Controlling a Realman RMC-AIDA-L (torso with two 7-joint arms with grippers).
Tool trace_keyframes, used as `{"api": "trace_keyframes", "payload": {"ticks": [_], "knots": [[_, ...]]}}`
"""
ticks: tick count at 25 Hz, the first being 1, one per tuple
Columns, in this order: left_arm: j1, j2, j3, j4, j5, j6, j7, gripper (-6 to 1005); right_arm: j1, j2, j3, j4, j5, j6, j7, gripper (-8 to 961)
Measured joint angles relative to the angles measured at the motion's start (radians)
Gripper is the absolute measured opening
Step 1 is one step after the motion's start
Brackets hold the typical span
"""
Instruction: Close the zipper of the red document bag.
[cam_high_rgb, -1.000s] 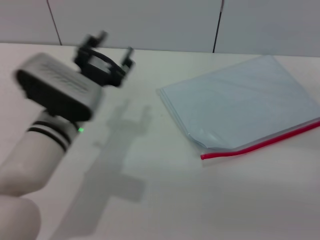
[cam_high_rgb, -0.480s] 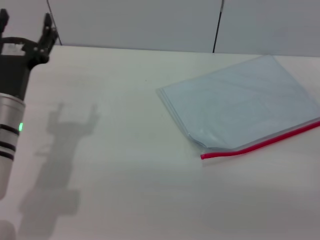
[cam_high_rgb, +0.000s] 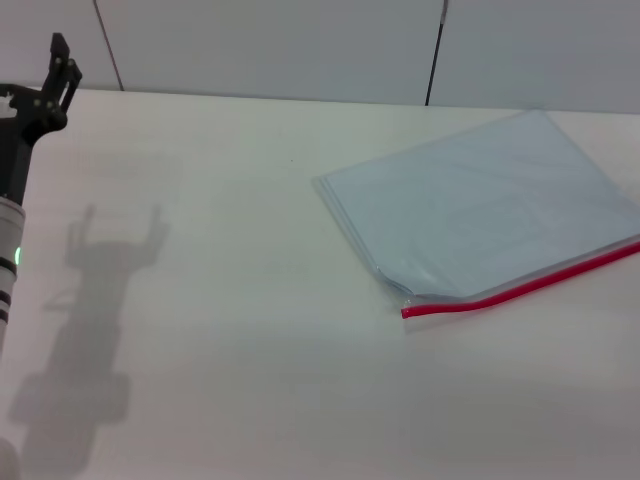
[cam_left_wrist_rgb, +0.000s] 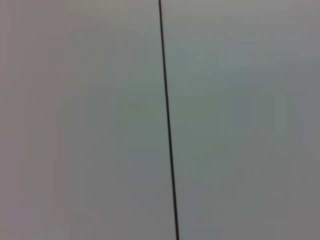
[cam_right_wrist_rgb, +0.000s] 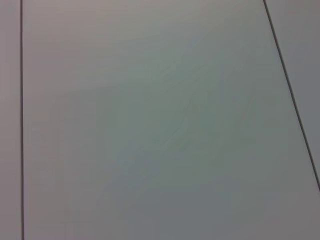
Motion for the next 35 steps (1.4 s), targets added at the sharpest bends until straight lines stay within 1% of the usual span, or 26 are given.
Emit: {"api": "trace_keyframes", "payload": {"ticks": [12, 18, 35], "knots": [[-0.003, -0.001, 0.002, -0.002, 0.006, -0.003, 0.0, 891, 0.0, -0.001, 0.001, 0.0, 0.0, 0.002, 0.0, 907], [-0.004, -0.001, 0.029, -0.01, 0.007, -0.014, 0.0, 890, -0.003, -0.001, 0.001, 0.0, 0.0, -0.002, 0.005, 907], [-0.004, -0.001, 0.029, -0.011, 0.007, -0.016, 0.0, 891, -0.002, -0.001, 0.001, 0.0, 0.0, -0.005, 0.008, 907]]}}
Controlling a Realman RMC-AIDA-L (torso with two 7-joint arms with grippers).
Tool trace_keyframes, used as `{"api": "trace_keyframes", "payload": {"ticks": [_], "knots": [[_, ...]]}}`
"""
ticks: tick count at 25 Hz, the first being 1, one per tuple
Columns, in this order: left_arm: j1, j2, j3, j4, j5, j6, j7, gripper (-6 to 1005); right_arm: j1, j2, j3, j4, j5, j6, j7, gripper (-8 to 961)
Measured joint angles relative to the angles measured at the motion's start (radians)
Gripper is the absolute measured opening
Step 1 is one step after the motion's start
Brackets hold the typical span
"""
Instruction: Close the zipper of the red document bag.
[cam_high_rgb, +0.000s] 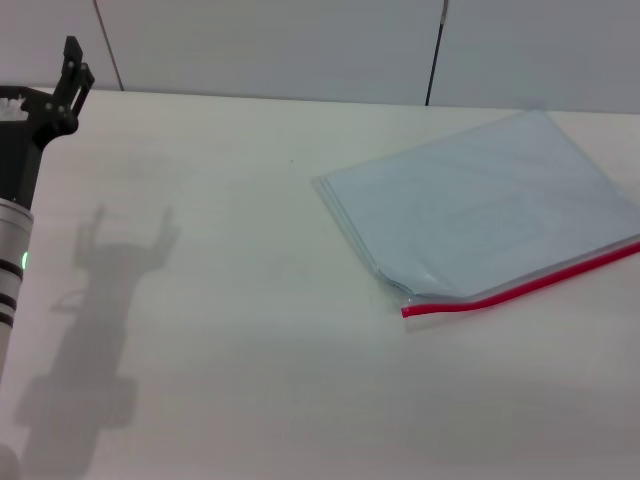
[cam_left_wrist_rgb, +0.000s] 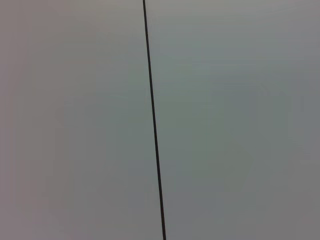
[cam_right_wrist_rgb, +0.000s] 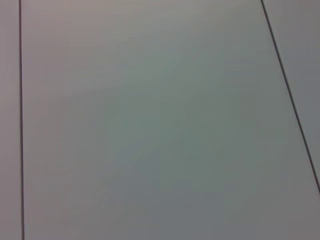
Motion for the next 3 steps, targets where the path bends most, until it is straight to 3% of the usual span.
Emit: {"api": "trace_keyframes", "payload": {"ticks": [3], "knots": [[0.0, 0.0, 0.0, -0.001, 0.0, 0.0, 0.0, 891, 0.0, 0.0, 0.0, 0.0, 0.0, 0.0, 0.0, 907]]}}
